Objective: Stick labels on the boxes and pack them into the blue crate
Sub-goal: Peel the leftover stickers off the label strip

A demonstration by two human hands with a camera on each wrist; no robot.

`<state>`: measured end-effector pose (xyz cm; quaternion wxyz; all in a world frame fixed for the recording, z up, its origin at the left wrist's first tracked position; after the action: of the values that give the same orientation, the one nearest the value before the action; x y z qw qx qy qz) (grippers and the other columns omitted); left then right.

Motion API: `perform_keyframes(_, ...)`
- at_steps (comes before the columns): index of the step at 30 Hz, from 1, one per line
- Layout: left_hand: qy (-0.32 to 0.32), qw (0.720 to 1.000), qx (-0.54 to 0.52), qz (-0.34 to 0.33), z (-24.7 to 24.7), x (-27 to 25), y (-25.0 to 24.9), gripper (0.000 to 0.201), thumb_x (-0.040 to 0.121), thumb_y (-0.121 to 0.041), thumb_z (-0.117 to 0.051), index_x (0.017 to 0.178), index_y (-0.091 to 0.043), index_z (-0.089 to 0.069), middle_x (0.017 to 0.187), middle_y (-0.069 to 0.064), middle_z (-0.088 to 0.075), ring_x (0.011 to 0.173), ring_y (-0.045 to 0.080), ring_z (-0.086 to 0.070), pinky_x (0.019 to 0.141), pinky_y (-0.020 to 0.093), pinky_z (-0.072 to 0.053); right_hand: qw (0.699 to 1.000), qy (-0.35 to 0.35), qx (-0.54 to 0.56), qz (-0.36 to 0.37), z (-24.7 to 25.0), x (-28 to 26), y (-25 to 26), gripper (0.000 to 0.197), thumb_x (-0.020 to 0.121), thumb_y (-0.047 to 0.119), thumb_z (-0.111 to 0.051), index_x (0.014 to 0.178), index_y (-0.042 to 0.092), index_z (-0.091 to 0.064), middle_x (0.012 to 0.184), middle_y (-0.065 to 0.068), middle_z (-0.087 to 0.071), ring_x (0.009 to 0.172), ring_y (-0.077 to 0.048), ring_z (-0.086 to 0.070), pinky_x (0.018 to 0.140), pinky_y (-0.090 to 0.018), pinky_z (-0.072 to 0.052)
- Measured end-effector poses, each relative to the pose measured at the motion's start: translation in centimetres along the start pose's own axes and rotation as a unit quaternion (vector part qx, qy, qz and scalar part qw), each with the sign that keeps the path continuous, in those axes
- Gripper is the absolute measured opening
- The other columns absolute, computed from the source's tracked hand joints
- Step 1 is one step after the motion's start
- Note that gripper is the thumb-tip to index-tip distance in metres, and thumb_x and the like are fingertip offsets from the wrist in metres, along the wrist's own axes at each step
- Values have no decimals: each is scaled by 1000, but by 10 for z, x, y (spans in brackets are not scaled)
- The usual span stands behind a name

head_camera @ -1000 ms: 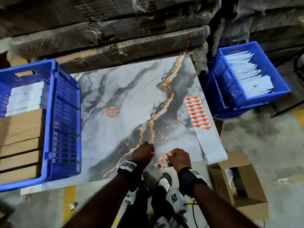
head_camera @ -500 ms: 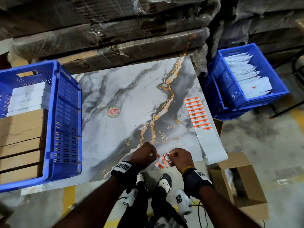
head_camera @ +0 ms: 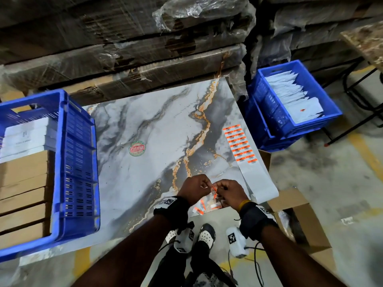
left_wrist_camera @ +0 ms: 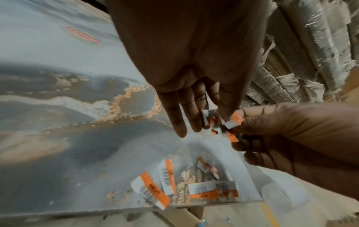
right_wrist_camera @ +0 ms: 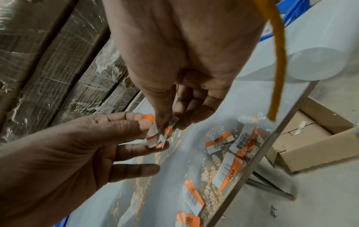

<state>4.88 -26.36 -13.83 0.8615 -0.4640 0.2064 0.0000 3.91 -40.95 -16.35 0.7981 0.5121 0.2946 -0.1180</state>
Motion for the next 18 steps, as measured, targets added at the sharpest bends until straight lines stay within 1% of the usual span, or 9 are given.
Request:
perform_keyframes(3,8,1000,-7,5,-1,3,-5,16,74,-12,-73,74,-26,-65,72,-5,-65,67,15,-63,70,39,-56,998,-9,66,-3,4,-8,-2,11,89,14,-69,83,20,-76,67,1,-68,65,-22,-63,62,-35,-56)
perform_keyframes(5,15,999,-28,7,-1,4,-8,20,74,-13,-75,73,-29,-63,72,-1,-66,65,16,-65,67,39,-57,995,-22,100,2,8,-14,0,10,90,14,-68,93,14,-77,68,1,-68,63,-17,-61,60,-31,-53)
perform_keyframes(8,32,995,-96,18,-3,1,-10,15,78,-12,-78,79,-19,-64,76,7,-66,58,12,-64,57,28,-53,989,-20,144,7,8,-23,4,14,93,14,-64,100,14,-76,71,-4,-66,61,-16,-61,60,-30,-51)
perform_keyframes(9,34,992,-115,26,-3,0,-8,15,78,-11,-78,80,-16,-64,76,8,-67,57,13,-64,57,28,-53,988,-19,151,10,8,-25,6,16,94,14,-62,102,14,-75,71,-4,-65,61,-15,-62,61,-31,-50)
perform_keyframes(11,21,989,-139,42,-1,0,-1,14,79,-9,-76,78,-15,-63,75,8,-67,58,17,-64,61,35,-57,988,-34,152,15,11,-27,6,19,96,12,-59,108,11,-73,75,-5,-66,61,-13,-63,61,-29,-52)
perform_keyframes(13,8,988,-144,59,3,0,8,13,78,-8,-75,78,-14,-63,75,10,-69,61,20,-66,65,41,-58,991,-99,92,25,26,-29,0,21,96,7,-56,110,7,-72,88,-8,-69,67,-11,-64,59,-15,-51)
perform_keyframes(14,10,988,-141,65,3,0,13,12,78,-9,-74,78,-13,-63,76,11,-71,62,20,-67,65,40,-58,990,-137,27,27,35,-29,-6,21,95,5,-56,109,6,-72,94,-8,-70,73,-12,-64,61,-8,-47)
perform_keyframes(15,15,989,-133,67,2,-2,17,11,79,-9,-73,79,-13,-63,77,11,-72,63,20,-68,64,38,-58,986,-157,-57,26,40,-30,-11,22,94,4,-56,108,8,-73,100,-7,-70,81,-15,-65,66,-7,-43)
perform_keyframes(18,34,992,-108,64,-1,-7,30,12,78,-12,-74,76,-16,-63,76,8,-73,63,20,-69,59,32,-55,966,-111,-235,-2,23,-26,-37,21,89,18,-64,107,21,-73,108,-6,-66,100,-22,-64,82,-21,-44)
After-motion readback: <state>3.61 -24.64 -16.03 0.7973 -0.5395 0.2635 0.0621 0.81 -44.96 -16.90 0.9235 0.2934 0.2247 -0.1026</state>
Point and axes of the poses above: each hand's wrist, its own x-axis towards the middle knuckle, its own z-axis out of the back of the hand, y = z × x, the point moved 9 cm from there along x, towards the middle knuckle
